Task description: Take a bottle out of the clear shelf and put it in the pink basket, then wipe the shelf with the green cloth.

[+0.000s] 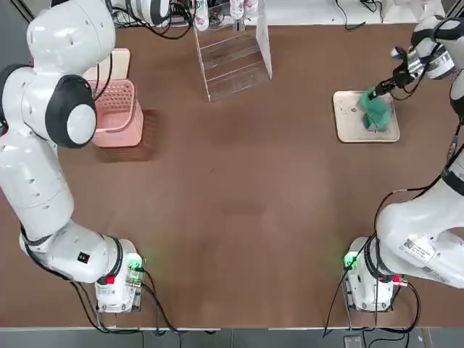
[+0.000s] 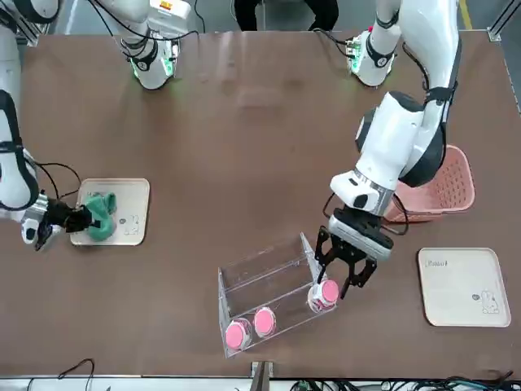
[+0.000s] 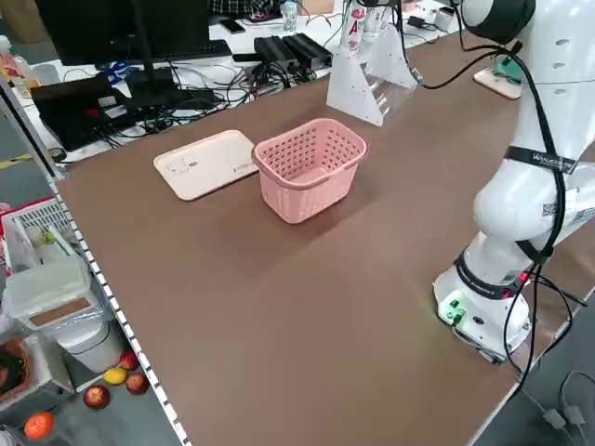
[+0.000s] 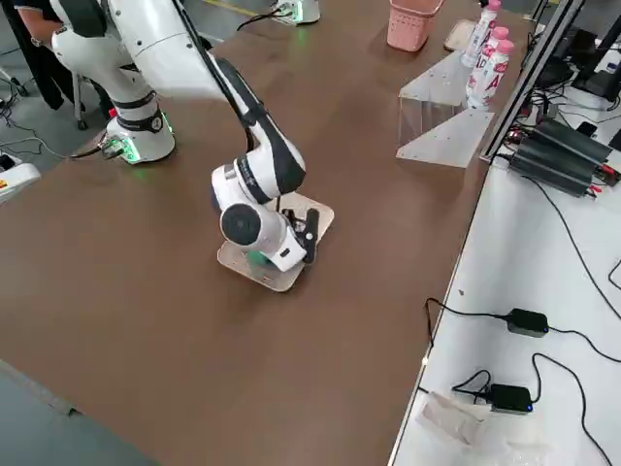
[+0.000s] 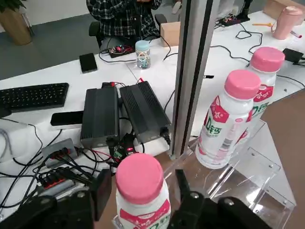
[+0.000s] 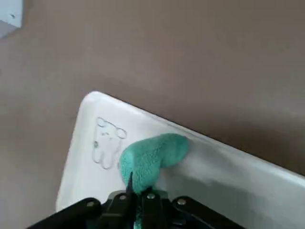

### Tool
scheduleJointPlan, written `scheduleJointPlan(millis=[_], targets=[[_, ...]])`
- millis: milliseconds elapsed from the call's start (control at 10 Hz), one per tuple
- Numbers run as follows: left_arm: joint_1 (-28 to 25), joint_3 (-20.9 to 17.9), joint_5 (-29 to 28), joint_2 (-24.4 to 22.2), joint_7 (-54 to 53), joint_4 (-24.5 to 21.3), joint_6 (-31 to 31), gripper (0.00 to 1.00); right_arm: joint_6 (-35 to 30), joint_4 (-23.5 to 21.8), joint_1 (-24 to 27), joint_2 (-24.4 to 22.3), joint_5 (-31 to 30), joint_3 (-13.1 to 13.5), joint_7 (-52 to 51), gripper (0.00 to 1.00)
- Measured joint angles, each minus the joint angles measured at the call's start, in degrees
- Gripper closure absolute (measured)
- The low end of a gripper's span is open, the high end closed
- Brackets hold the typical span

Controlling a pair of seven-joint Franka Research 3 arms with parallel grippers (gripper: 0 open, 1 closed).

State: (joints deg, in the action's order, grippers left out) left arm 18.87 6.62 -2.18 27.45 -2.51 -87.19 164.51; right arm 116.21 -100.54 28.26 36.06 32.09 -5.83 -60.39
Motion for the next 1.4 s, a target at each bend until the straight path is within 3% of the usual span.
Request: scheduleJointPlan(millis=[500,800,1000,1400], targets=[[-0.01,0.00,0.00,0.43,0.00,0.51,0.00,0.40,-15.66,4.67,1.14,-6.06,2.53,-6.74,9.83,0.95],[0.06,0.00,0.00,0.50,0.00,0.79,0.00,0.47,-19.37,4.63,0.87,-10.15,15.43,-10.67,10.44,0.95],[0.31,0.00,0.00,0.65,0.00,0.81,0.00,0.47,-19.49,3.58,-2.56,-11.37,23.04,-11.91,10.72,0.95],[0.32,-0.02,0.10,0.78,1.15,0.94,-0.02,0.56,-13.75,3.27,-12.97,-13.76,28.56,-12.48,12.06,0.94]])
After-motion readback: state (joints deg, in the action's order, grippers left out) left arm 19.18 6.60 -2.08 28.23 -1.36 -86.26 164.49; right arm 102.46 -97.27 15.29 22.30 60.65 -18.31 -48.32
